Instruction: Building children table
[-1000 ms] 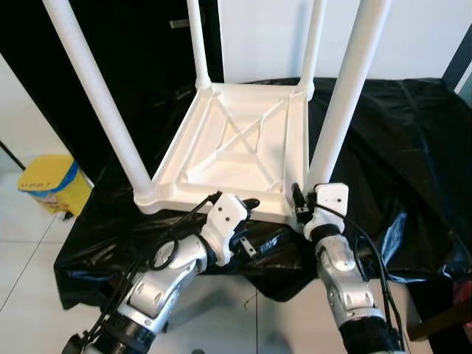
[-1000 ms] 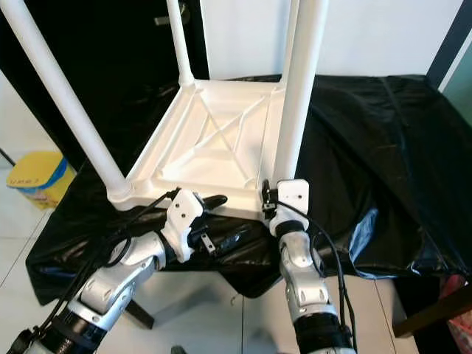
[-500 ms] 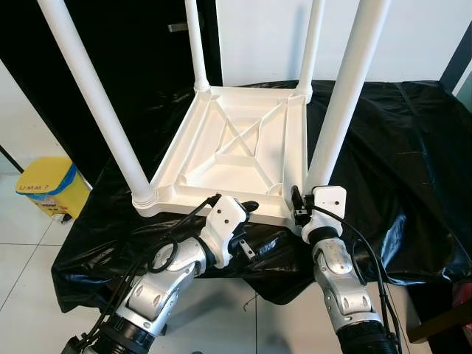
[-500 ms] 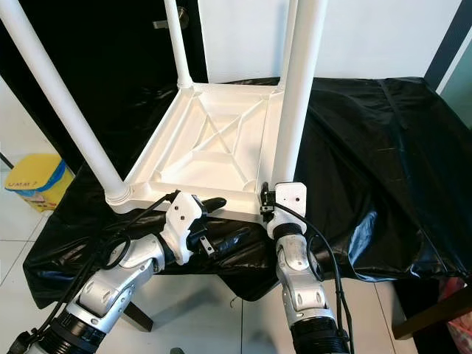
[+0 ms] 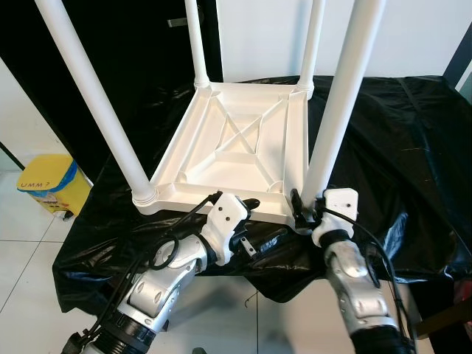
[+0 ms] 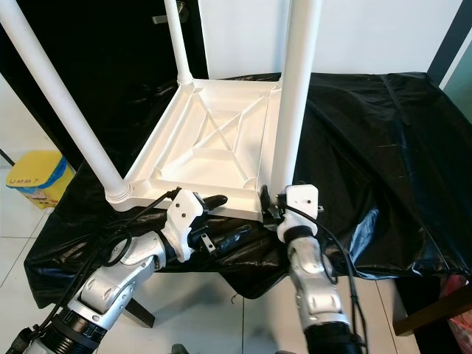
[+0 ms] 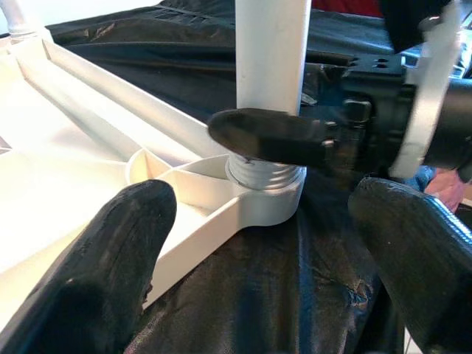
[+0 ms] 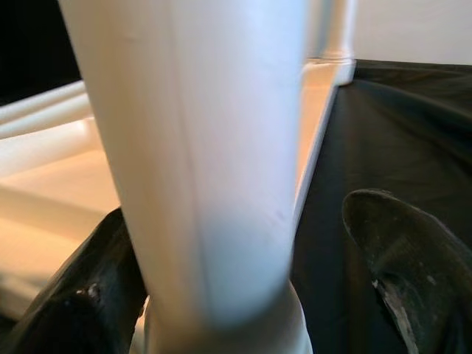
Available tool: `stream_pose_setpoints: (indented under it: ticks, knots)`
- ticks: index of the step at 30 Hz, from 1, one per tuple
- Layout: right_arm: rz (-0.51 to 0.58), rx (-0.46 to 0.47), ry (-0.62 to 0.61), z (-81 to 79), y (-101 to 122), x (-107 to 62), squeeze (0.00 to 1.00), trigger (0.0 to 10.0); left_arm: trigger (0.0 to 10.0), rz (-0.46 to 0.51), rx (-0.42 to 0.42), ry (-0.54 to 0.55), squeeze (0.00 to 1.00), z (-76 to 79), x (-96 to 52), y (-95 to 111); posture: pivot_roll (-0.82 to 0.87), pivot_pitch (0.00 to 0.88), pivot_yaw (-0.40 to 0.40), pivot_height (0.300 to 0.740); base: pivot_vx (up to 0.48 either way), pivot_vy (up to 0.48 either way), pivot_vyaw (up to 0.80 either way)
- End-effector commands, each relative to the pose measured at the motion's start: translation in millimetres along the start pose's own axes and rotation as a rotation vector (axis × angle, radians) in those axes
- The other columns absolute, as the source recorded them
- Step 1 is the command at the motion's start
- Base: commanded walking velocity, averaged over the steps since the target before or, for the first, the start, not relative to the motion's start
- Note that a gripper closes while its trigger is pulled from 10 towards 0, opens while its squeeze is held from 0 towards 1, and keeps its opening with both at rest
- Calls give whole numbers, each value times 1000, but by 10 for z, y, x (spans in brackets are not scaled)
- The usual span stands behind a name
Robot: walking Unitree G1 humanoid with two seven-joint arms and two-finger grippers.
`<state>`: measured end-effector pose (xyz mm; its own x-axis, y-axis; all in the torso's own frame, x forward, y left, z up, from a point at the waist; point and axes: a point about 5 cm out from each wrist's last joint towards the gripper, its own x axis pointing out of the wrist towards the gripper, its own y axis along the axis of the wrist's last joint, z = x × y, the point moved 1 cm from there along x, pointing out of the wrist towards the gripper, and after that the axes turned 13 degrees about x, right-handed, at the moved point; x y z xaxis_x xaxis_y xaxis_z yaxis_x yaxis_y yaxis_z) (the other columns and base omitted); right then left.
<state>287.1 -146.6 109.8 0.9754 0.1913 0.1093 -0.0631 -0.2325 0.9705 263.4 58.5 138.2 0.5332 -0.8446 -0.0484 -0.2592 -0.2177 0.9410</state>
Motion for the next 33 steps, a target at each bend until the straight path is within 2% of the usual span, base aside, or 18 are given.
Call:
stream_pose_setpoints:
  ticks: [1, 7, 9, 12, 19, 20, 21, 22, 24, 25, 33]
  knots:
    - [3, 22, 72, 6, 20, -39, 0, 10000, 10000, 8, 2, -99, 0, 56, -17, -6, -155, 0, 61, 740, 0, 0, 0]
    - [-25, 0, 190, 75, 43, -68, 0, 10000, 10000, 14, 9, -107, 0, 43, 13, 3, -173, 0, 68, 740, 0, 0, 0]
    - [-53, -32, 266, 149, 88, -21, 0, 10000, 10000, 17, 12, -111, 0, 36, 28, 4, -181, 0, 70, 740, 0, 0, 0]
    - [-62, -42, 290, 178, 109, 2, 0, 10000, 10000, 17, 13, -113, 0, 35, 33, 2, -181, 0, 70, 740, 0, 0, 0]
    - [-117, -138, 424, 163, 151, 236, 0, 10000, 10000, 24, 17, -121, 0, 32, 65, 8, -178, 0, 64, 740, 0, 0, 0]
    - [-125, -153, 446, 147, 149, 278, 0, 9176, 10000, 25, 19, -120, 0, 30, 69, 12, -178, 0, 64, 740, 0, 0, 0]
    - [-125, -153, 446, 147, 149, 278, 0, 9176, 10000, 25, 19, -120, 0, 30, 69, 12, -178, 0, 64, 740, 0, 0, 0]
    - [-135, -159, 463, 127, 139, 317, 0, 4196, 10000, 26, 21, -119, 0, 27, 75, 14, -168, 0, 55, 740, 0, 0, 0]
    - [-135, -159, 463, 127, 139, 317, 0, 4196, 10000, 26, 21, -119, 0, 27, 75, 14, -168, 0, 55, 740, 0, 0, 0]
    - [-146, -163, 483, 107, 123, 340, 0, 0, 10000, 27, 23, -116, 0, 26, 75, 18, -166, 0, 54, 740, 0, 0, 0]
    - [-194, -165, 514, 136, 37, 341, 0, 0, 10000, 25, 21, -101, 0, 33, 51, 8, -145, 0, 41, 740, 0, 0, 0]
